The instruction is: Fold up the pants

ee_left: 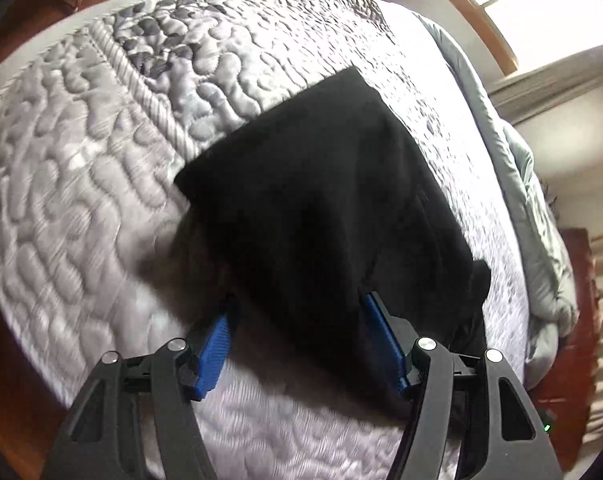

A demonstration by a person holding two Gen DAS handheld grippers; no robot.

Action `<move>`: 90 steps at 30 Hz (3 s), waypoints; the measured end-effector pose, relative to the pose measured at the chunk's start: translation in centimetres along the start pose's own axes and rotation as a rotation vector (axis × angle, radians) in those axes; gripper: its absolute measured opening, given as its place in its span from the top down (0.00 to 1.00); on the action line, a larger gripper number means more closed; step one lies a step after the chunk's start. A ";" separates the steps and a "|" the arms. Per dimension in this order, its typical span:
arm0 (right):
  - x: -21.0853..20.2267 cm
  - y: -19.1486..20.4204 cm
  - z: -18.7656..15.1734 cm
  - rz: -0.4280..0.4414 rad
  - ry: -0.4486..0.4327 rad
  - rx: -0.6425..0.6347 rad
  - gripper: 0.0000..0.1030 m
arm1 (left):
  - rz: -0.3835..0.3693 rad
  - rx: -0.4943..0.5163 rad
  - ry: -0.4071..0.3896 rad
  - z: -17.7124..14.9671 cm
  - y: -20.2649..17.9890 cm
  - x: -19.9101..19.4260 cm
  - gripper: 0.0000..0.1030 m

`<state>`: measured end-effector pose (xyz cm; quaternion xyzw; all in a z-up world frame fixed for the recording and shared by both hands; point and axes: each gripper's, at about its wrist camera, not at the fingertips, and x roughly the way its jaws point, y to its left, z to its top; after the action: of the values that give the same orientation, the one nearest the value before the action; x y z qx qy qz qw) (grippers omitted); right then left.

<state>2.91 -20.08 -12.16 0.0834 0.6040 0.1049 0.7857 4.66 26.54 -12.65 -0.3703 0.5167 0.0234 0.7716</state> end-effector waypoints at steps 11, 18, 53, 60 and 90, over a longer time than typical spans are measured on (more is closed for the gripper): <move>0.7 0.5 0.5 -0.054 0.020 -0.039 0.22 | 0.052 0.014 0.006 1.7 -2.0 1.8 0.41; 1.1 0.0 0.3 -0.037 0.019 -0.032 0.18 | 0.064 0.032 -0.046 1.8 -2.8 0.9 0.76; -3.6 -3.8 -1.1 0.015 -0.080 0.079 0.18 | 0.039 0.911 -0.079 -17.0 -24.7 3.4 0.82; -2.6 -3.9 -1.0 0.012 -0.053 0.083 0.18 | -0.086 0.920 0.103 -19.3 -24.9 3.9 0.42; -1.0 6.8 3.5 0.109 -0.013 -0.112 0.21 | 0.199 0.686 0.028 -11.8 -17.4 4.0 0.14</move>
<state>5.63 -13.80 -8.54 0.0728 0.5865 0.1804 0.7863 4.58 5.48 -8.62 -0.0376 0.5385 -0.0813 0.8379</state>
